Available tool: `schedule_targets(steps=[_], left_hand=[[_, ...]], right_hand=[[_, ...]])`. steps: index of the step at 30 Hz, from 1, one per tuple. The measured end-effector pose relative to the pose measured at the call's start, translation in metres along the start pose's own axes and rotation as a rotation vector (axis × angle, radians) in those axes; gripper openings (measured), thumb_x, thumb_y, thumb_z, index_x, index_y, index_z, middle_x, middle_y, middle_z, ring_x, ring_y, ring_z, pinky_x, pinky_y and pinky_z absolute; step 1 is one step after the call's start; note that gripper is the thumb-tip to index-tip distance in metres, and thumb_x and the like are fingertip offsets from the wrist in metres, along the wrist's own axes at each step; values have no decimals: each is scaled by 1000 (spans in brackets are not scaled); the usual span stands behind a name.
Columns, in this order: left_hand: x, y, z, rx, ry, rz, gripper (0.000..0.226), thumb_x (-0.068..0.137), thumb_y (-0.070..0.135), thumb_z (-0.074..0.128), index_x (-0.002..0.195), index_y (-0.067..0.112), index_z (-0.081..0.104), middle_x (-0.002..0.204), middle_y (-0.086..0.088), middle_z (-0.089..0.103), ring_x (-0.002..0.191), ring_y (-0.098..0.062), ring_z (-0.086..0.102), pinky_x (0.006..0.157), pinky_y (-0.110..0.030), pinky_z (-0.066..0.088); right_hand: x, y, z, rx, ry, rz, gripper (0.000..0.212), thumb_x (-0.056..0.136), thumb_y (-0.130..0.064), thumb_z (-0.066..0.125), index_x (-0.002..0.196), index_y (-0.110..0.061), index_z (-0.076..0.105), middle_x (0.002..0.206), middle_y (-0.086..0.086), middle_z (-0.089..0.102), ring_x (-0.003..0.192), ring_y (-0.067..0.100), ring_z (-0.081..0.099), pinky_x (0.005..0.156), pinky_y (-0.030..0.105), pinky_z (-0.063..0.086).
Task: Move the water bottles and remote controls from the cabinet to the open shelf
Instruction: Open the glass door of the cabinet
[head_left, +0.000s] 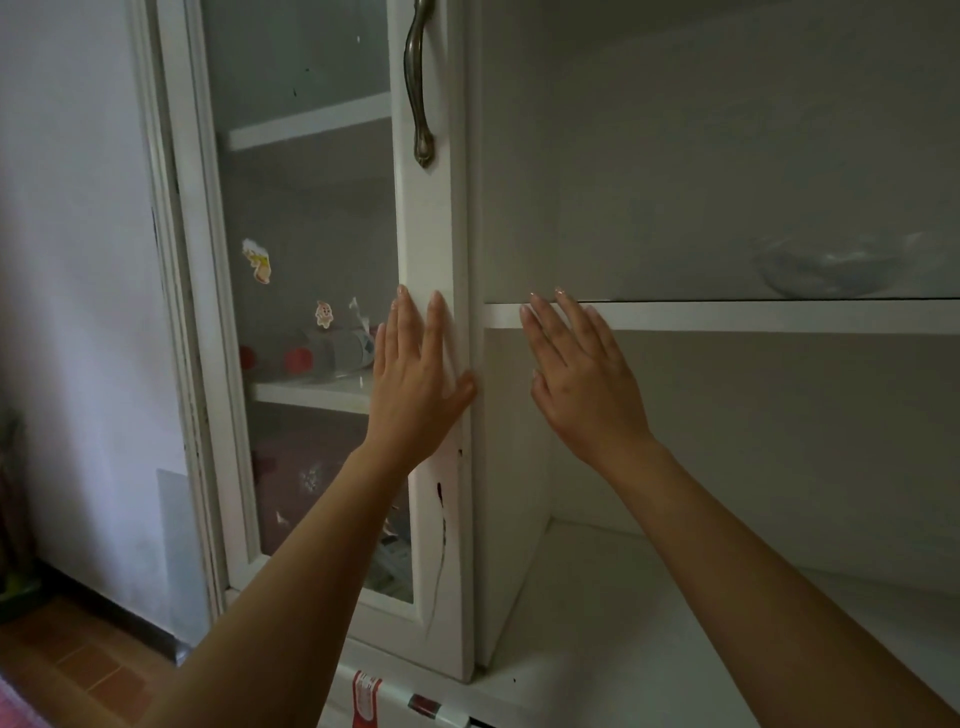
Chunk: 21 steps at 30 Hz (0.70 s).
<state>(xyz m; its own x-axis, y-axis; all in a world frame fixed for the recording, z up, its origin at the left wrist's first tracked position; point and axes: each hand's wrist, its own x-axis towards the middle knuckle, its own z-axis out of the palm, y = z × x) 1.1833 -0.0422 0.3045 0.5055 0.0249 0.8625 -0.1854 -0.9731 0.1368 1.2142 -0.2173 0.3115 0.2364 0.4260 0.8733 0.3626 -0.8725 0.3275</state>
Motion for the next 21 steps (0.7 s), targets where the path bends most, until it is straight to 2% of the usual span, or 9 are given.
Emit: schedule_targets(steps=[3, 6, 10, 13, 15, 18, 21], left_hand=[[-2, -2, -5, 0, 1, 5, 89, 85, 42, 52, 142, 24, -15, 153, -16, -14, 142, -27, -12, 117, -40, -3], [-5, -2, -13, 17, -2, 34, 87, 84, 41, 55, 139, 37, -12, 153, -19, -10, 142, -29, -9, 115, -40, -5], [-11, -4, -24, 97, 14, 104, 66, 86, 41, 48, 136, 48, 5, 152, -26, -5, 141, -36, -7, 114, -46, -6], [-17, -5, -29, 166, 31, 115, 42, 90, 40, 42, 131, 44, 30, 151, -29, 1, 140, -40, -1, 114, -50, -1], [-21, -4, -32, 216, 26, 99, 34, 88, 41, 38, 121, 38, 44, 150, -30, 4, 140, -42, 2, 112, -52, -1], [-26, -2, -36, 277, 21, 78, 31, 86, 40, 37, 114, 32, 45, 150, -31, 4, 139, -44, 4, 111, -54, -2], [-28, -1, -40, 318, 34, 70, 28, 86, 38, 44, 112, 30, 45, 150, -31, 6, 138, -46, 7, 110, -56, 0]], right_hand=[[-1, 1, -2, -5, -26, -2, 57, 87, -18, 40, 140, -8, 26, 148, 9, 34, 139, 25, 26, 114, 34, 1], [-2, 0, -5, -4, -53, 0, 57, 86, -18, 38, 141, -7, 24, 149, 9, 33, 139, 25, 24, 114, 34, -1], [-1, -2, -9, 19, -75, 14, 60, 84, -15, 43, 141, -7, 25, 149, 10, 33, 139, 26, 24, 113, 35, 3], [-2, -3, -10, 47, -86, 16, 65, 82, -11, 50, 141, -7, 23, 150, 9, 30, 140, 26, 21, 113, 34, -3], [-2, -4, -11, 55, -98, 17, 67, 80, -9, 51, 141, -7, 23, 151, 9, 29, 140, 26, 21, 113, 33, -5], [-2, -5, -16, 85, -114, 28, 67, 80, -8, 50, 141, -7, 22, 152, 9, 26, 141, 26, 19, 115, 35, -1], [-2, -10, -22, 126, -141, 53, 64, 85, -10, 43, 143, -8, 14, 155, 8, 15, 143, 26, 7, 116, 38, -4]])
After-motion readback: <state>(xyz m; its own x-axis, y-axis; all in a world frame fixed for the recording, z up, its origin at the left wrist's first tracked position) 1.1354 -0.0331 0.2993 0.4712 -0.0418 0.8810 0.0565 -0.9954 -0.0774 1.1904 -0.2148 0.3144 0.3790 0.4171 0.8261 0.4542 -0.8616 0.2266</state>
